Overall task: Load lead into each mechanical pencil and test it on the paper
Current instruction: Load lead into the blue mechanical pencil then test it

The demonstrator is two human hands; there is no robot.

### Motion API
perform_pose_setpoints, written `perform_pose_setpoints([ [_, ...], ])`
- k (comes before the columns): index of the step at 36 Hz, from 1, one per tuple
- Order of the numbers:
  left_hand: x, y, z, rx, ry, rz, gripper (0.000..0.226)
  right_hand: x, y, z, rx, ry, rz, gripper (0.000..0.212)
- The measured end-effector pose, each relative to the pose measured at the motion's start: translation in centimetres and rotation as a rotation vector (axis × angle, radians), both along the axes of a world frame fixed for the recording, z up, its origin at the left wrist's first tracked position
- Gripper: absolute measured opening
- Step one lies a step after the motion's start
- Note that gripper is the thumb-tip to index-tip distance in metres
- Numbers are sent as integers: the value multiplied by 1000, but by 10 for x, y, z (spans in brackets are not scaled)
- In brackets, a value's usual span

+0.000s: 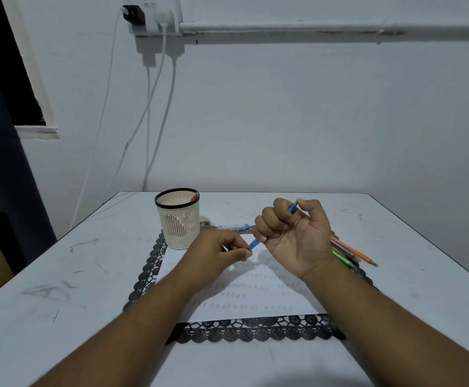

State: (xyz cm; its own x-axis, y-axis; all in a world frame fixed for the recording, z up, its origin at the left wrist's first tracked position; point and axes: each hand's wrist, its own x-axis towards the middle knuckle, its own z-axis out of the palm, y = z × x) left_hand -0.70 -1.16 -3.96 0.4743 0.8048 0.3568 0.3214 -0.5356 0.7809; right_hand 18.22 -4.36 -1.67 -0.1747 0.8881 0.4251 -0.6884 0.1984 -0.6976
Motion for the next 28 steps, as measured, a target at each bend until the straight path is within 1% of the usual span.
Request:
perform_pose_setpoints([
  [7,0,2,-2,-7,4,1,14,0,2,-1,0,-7,9,35],
  [12,0,2,-2,-4,7,0,15,2,2,-2,12,-22,30,41],
  [22,0,2,-3,-5,13,0,13,2,2,-2,5,-12,44,45],
  [24,0,2,-3,-3,17,-2,14,2,2,-2,5,-19,36,44],
  [28,0,2,-3,-5,19,-5,13,2,1,-2,-17,-5,15,36],
])
